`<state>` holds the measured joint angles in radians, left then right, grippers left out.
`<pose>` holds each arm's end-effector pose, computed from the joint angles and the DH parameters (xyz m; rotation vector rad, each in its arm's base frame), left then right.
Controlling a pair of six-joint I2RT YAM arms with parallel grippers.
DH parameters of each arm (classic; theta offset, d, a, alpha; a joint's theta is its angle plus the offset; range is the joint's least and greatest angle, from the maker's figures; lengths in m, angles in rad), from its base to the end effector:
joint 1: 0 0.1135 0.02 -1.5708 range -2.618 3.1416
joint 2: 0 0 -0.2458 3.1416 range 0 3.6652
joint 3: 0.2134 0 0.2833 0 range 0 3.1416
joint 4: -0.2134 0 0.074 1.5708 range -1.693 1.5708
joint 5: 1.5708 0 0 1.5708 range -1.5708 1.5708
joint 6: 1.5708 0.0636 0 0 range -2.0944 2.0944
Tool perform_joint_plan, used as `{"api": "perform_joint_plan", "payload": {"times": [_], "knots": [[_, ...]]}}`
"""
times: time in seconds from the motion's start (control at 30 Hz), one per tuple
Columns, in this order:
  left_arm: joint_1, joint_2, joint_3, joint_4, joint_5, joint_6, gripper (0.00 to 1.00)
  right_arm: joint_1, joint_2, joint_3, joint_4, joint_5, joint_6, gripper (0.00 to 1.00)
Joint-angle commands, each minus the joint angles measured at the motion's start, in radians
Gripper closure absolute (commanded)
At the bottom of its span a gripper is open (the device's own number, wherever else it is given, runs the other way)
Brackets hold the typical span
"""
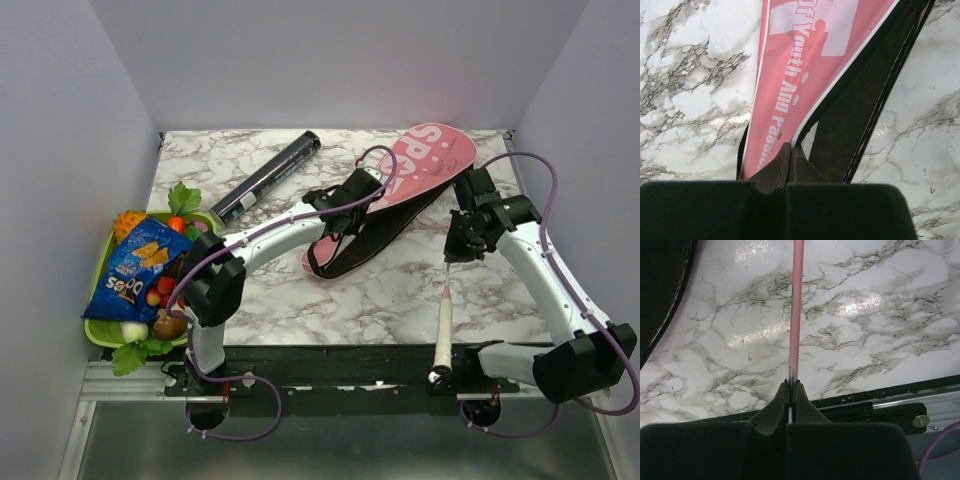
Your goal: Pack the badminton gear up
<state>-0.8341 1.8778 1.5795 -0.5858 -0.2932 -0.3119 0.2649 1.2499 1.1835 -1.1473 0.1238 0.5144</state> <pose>0.3241 -0.3299 0.2195 0.4988 2.3590 -0.1680 0.2633 0.0633 0.2598 0.3747 2.7395 0.0310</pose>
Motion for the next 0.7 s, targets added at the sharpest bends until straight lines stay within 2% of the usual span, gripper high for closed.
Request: {"api": "perform_joint_plan", "payload": {"times": [0.0,0.17,0.33,0.67], "knots": [[0.009,-0.014,0.039,0.098,0.02,-0.027,1.0,0.028,-0.021,0.12,-0.155,-0.022,-0.026,0.99],[0.038,-0.02,0.025,0.116,0.0,-0.019,1.0,0.039,-0.029,0.165,-0.281,-0.174,-0.091,0.99],[0.067,-0.052,-0.019,0.142,-0.015,-0.013,1.0,0.039,-0.049,0.194,-0.377,-0.231,-0.142,0.99],[0.082,-0.106,-0.093,0.158,-0.034,-0.009,1.0,0.042,-0.132,0.154,-0.379,-0.633,-0.163,0.99]]}}
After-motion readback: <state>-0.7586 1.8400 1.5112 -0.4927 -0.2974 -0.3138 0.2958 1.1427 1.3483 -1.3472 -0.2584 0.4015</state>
